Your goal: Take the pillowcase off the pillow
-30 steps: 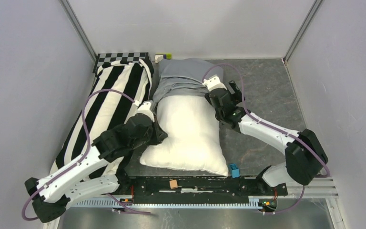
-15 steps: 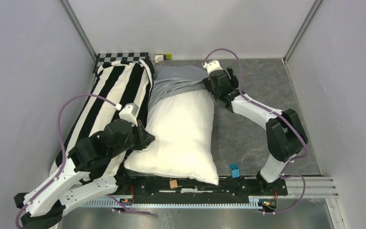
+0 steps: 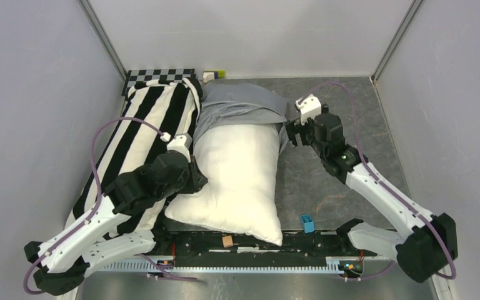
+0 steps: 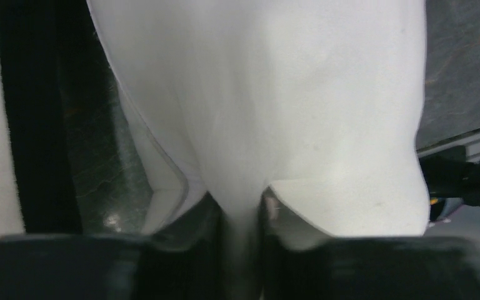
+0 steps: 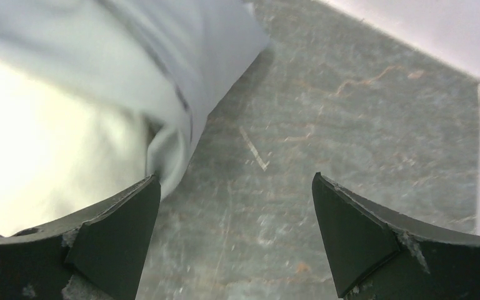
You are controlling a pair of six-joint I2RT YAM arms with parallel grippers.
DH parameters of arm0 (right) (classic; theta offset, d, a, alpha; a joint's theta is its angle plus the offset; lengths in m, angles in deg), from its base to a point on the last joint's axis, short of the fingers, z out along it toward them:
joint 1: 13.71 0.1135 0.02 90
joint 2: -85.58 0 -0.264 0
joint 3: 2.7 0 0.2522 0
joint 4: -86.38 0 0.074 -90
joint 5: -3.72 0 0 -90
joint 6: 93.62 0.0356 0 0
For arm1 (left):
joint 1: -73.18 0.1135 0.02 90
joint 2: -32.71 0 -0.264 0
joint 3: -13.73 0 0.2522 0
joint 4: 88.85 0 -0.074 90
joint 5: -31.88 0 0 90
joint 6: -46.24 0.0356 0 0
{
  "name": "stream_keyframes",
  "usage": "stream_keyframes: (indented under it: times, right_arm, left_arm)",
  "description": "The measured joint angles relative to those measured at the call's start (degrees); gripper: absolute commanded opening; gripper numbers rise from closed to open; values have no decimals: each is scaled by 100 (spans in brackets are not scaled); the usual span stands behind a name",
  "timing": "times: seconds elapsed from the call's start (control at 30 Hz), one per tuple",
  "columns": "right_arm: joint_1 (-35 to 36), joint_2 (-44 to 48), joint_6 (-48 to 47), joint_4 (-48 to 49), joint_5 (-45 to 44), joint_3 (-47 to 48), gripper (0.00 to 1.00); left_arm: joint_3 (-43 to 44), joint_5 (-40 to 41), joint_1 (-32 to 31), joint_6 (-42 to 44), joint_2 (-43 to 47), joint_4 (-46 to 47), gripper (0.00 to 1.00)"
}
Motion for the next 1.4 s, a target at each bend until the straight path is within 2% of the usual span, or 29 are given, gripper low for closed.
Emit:
stream_keyframes:
  times: [0.03,0.13,0.2,0.43,0.5,0.53,0.73,0.83,1.03,1.17,1.2,1.23,1.27,1.33,1.37,1.4]
  right_arm:
    - [0,197,52,31,125,-229,98]
    - [0,640,212,92,459,-901,98]
    - [0,844,302,101,636,-1298,98]
    - [0,1161,461,229,874,-1862,98]
    - [0,1252,551,378,931,-1956,98]
    - [0,1300,597,511,970,-2031,98]
    - [0,1462,817,1176,1132,-2527,98]
    - [-4,1464,874,1353,1134,-2658,98]
    - [-4,1582,907,1696,1134,-2841,98]
    - [-4,1611,966,2044,1161,-3069,98]
    - [-4,1600,990,2122,1174,-3130,98]
    - [-4,1578,1016,2205,1182,-3195,98]
    - [-4,1550,1036,2267,1189,-3241,98]
    - [-4,1482,1064,2380,1191,-3307,98]
    - [-4,1434,1073,2450,1191,-3331,98]
    - [-4,1399,1075,2511,1191,-3342,98]
  left_arm:
    - [20,44,0,28,-72,-24,59]
    - [188,227,2,133,-313,-210,76]
    - [433,393,2,175,-463,-380,80]
    - [1971,826,0,459,-1263,-981,83]
    - [2437,988,-66,555,-1596,-1071,96]
    - [2612,1062,-146,597,-1773,-1058,99]
    - [3099,1593,-1016,627,-2798,-997,100]
    - [3272,1781,-1246,627,-3462,-898,100]
    - [3305,1993,-1281,719,-4590,-538,100]
    - [3095,1711,-957,804,-5117,-118,100]
    - [2990,1637,-848,804,-5198,-35,97]
    - [2839,1563,-719,804,-5265,92,83]
    - [2647,1471,-575,804,-5302,238,65]
    - [2402,1364,-415,807,-5294,424,20]
    - [2277,1314,-363,815,-5252,546,6]
    - [2173,1279,-332,826,-5191,658,3]
